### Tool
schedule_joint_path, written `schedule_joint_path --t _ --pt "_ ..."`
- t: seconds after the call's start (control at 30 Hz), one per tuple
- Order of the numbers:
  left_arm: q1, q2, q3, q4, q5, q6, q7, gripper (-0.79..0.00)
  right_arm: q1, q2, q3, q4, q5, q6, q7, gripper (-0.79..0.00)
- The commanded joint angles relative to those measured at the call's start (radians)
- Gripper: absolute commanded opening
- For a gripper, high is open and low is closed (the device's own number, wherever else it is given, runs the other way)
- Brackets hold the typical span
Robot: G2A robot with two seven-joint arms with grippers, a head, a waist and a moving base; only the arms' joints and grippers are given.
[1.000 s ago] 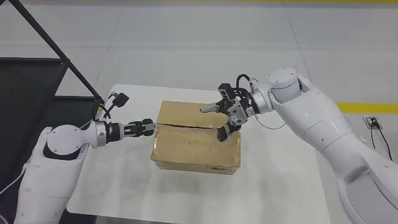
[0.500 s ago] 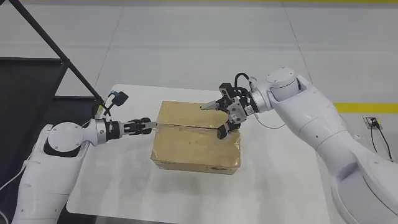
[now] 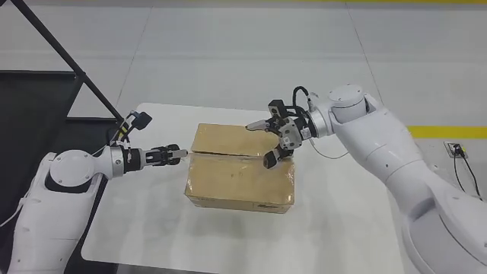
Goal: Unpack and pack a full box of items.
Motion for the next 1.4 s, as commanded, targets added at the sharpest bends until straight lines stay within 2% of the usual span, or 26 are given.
schedule_joint_path --t 0.0,0.5,0.67,0.8,0.9,0.97,1.0,1.03,1.07,1.23,1.37 --pt "0.001 0.003 -0.001 -0.004 -0.013 0.002 -0.015 -0.394 0.0 0.006 0.002 -0.011 0.012 0.0 0.0 0.0" --pt "0.018 0.026 -0.024 -0.03 -0.05 0.0 -0.021 -0.394 -0.024 0.061 0.006 -0.118 0.116 -0.001 0.0 0.0" --pt "0.047 0.037 -0.05 -0.067 -0.157 0.002 -0.112 -0.388 -0.036 0.087 0.018 -0.165 0.135 -0.004 0.0 0.0" --pt "0.072 0.047 -0.069 -0.103 -0.278 0.019 -0.236 -0.32 -0.041 0.1 0.02 -0.187 0.137 0.0 0.0 0.0" --pt "0.094 0.052 -0.076 -0.126 -0.336 0.02 -0.278 -0.274 -0.043 0.105 0.019 -0.196 0.14 0.0 0.0 0.0" --pt "0.111 0.051 -0.062 -0.136 -0.327 0.003 -0.245 -0.271 -0.044 0.108 0.017 -0.2 0.143 0.0 0.0 0.0" --pt "0.117 0.049 -0.052 -0.139 -0.318 -0.01 -0.21 -0.197 -0.044 0.108 0.015 -0.203 0.145 0.0 0.0 0.0" --pt "0.123 0.046 -0.041 -0.142 -0.302 -0.03 -0.156 -0.077 -0.044 0.109 0.014 -0.205 0.147 0.0 0.0 0.0" --pt "0.132 0.042 -0.022 -0.145 -0.285 -0.046 -0.111 0.0 -0.043 0.109 0.012 -0.208 0.147 0.0 0.0 0.0" --pt "0.16 0.021 0.063 -0.151 -0.171 -0.126 0.147 0.0 -0.042 0.111 0.005 -0.215 0.152 0.0 0.0 0.0" --pt "0.175 0.007 0.105 -0.158 -0.24 -0.152 0.222 0.0 -0.04 0.111 0.001 -0.216 0.155 0.0 0.0 0.0"
